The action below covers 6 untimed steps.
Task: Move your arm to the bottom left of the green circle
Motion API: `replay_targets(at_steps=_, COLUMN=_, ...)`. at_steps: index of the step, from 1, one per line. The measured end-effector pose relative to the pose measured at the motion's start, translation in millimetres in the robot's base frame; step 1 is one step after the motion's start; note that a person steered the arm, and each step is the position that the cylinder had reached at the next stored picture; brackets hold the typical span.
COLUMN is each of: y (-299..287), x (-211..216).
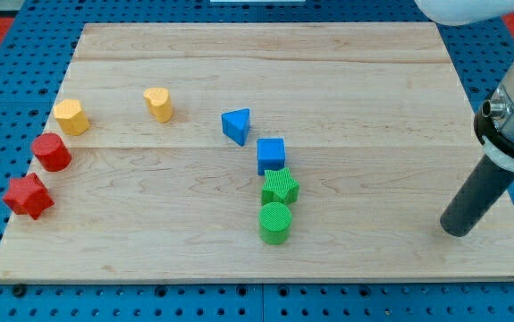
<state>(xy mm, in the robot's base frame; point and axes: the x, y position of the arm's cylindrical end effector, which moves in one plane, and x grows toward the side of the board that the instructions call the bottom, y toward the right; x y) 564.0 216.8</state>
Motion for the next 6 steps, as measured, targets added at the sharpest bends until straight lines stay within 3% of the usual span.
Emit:
replay_targets(at_steps=2, y=-4.5, x=6.2)
replay_targets(at_steps=3, y=-16.2, x=48.0)
replay_targets(at_steps=5, y=-195.3, x=50.6)
replay_targets(at_steps=6, y=-236.0, x=35.7)
